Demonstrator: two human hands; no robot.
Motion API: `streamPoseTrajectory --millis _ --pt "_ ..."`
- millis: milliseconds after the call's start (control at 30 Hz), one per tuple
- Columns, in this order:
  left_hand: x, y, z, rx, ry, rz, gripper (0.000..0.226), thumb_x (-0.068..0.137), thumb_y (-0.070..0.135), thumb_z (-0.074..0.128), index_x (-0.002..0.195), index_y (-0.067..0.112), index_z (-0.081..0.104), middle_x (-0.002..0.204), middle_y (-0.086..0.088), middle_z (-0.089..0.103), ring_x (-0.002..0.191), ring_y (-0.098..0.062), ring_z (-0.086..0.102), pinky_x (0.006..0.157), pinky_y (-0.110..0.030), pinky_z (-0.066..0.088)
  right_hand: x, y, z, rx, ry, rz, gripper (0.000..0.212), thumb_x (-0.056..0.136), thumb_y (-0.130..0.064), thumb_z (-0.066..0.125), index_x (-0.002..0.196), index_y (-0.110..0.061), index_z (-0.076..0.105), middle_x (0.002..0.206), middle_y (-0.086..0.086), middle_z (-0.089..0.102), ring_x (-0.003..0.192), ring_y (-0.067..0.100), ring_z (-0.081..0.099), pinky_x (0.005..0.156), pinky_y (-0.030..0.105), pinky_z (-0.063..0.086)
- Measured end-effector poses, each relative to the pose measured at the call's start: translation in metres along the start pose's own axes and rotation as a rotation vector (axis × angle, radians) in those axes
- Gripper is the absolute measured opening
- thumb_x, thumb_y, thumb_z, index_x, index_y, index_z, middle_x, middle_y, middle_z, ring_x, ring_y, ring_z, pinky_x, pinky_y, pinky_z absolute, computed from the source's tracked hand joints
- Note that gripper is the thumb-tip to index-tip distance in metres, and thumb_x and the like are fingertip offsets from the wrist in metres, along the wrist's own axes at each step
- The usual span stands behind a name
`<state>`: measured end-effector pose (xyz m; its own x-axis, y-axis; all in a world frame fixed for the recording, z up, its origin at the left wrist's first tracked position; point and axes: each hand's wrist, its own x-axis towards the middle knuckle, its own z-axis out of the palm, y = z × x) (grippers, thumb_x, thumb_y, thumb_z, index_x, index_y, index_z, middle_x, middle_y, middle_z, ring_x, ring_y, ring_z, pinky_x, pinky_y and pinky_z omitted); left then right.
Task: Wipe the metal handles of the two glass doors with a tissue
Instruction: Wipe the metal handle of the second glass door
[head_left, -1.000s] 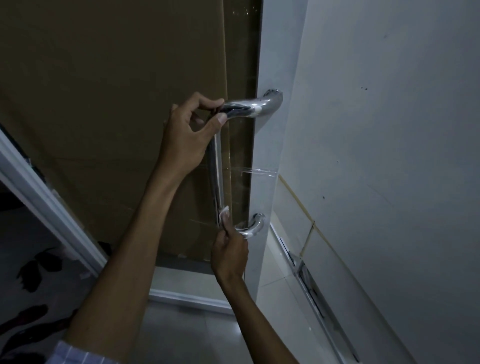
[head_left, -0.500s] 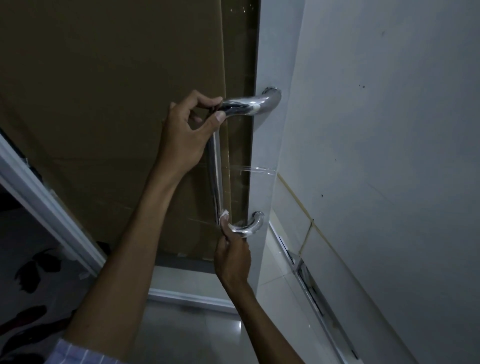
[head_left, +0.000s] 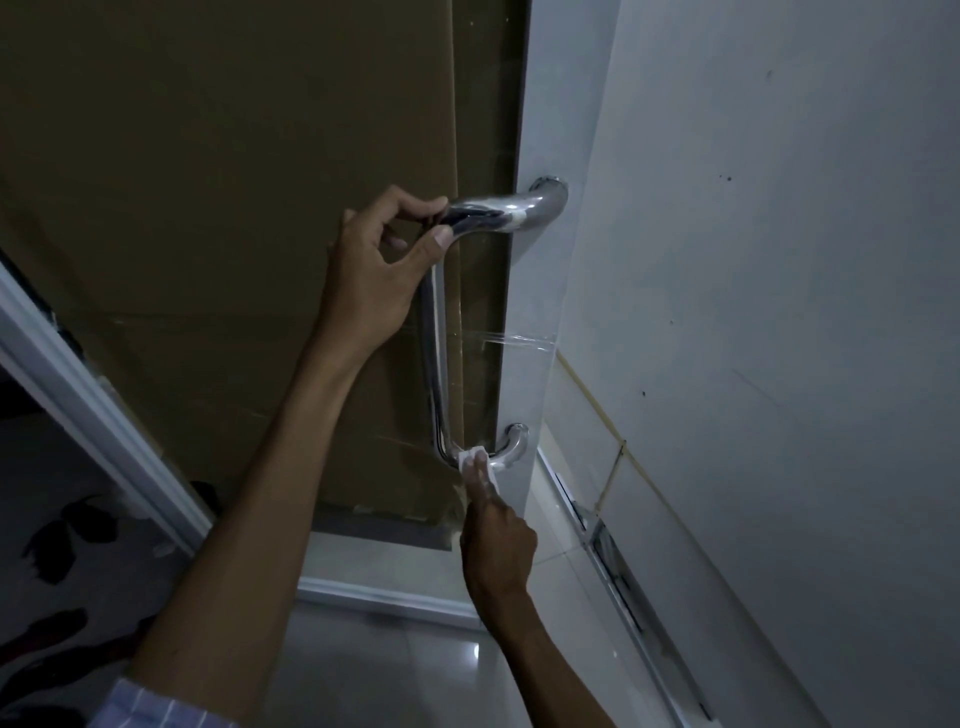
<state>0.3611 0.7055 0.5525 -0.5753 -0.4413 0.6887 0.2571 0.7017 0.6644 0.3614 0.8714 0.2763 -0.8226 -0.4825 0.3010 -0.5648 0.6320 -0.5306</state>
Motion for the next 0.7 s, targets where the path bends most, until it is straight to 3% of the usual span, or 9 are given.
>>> streamPoseTrajectory --millis 67,167,233,367,467,533,600,700 --pt "0.000 -0.001 0.000 -0.003 -0.003 0.005 0.013 0.095 0.040 0.072 0.108 0.040 0.068 0.119 0.021 0.072 0.101 -0.033 0.060 0.087 -0.040 0.051 0.001 0.004 0.001 -0.034 0.004 -0.037 0.096 0.078 0.000 0.084 0.160 -0.023 0.040 0.091 -0.003 0.076 0.053 0.004 0.060 0.054 0.011 0.040" --pt "0.001 -0.002 -0.001 -0.005 0.000 0.021 0.015 0.095 0.040 0.072 0.109 0.040 0.069 0.119 0.021 0.072 0.101 -0.034 0.060 0.085 -0.036 0.049 0.008 0.013 -0.003 -0.063 0.028 -0.015 0.096 0.077 0.002 0.084 0.158 -0.025 0.042 0.076 -0.003 0.070 0.045 0.003 0.045 0.047 0.016 0.041" --pt "0.001 -0.003 -0.001 -0.003 0.000 0.030 0.015 0.095 0.039 0.072 0.109 0.039 0.069 0.119 0.021 0.072 0.102 -0.035 0.060 0.085 -0.034 0.048 0.008 0.020 -0.004 -0.076 0.047 -0.050 0.095 0.075 0.003 0.085 0.157 -0.024 0.045 0.076 -0.001 0.070 0.044 0.004 0.047 0.046 0.017 0.043" --pt "0.002 -0.002 -0.002 0.019 -0.013 0.040 0.014 0.095 0.036 0.072 0.108 0.038 0.069 0.117 0.027 0.072 0.101 -0.034 0.059 0.089 -0.029 0.045 0.016 0.040 -0.006 -0.120 0.058 -0.120 0.086 0.085 -0.004 0.080 0.158 -0.029 0.042 0.089 -0.002 0.075 0.049 -0.001 0.042 0.048 0.015 0.031" --pt "0.002 -0.001 -0.001 0.031 -0.021 0.037 0.014 0.095 0.034 0.072 0.109 0.036 0.069 0.117 0.026 0.071 0.101 -0.034 0.058 0.088 -0.023 0.043 0.024 0.050 -0.007 -0.078 0.041 -0.153 0.079 0.096 -0.015 0.071 0.161 -0.035 0.033 0.115 -0.003 0.076 0.062 0.003 0.062 0.057 0.017 0.047" --pt "0.001 0.000 -0.001 0.031 -0.019 0.038 0.014 0.096 0.032 0.072 0.109 0.034 0.070 0.117 0.024 0.071 0.101 -0.033 0.058 0.087 -0.019 0.042 0.029 0.058 -0.016 -0.040 0.051 -0.244 0.068 0.102 -0.018 0.059 0.161 -0.039 0.033 0.116 -0.003 0.076 0.063 0.004 0.062 0.060 0.019 0.052" --pt "0.002 0.000 -0.001 0.021 -0.019 0.027 0.014 0.096 0.032 0.072 0.109 0.032 0.070 0.117 0.024 0.071 0.099 -0.031 0.059 0.093 -0.021 0.043 0.042 0.069 -0.031 0.007 0.118 -0.222 0.067 0.098 -0.009 0.063 0.155 -0.039 0.045 0.107 0.001 0.077 0.056 0.005 0.056 0.053 0.023 0.050" --pt "0.003 -0.001 -0.002 0.006 -0.032 0.011 0.014 0.095 0.034 0.072 0.109 0.030 0.070 0.117 0.028 0.071 0.093 -0.017 0.059 0.108 -0.045 0.045 0.053 0.073 -0.044 -0.004 0.071 -0.256 0.071 0.091 -0.005 0.069 0.151 -0.038 0.051 0.126 -0.005 0.074 0.068 0.016 0.072 0.058 0.024 0.051"
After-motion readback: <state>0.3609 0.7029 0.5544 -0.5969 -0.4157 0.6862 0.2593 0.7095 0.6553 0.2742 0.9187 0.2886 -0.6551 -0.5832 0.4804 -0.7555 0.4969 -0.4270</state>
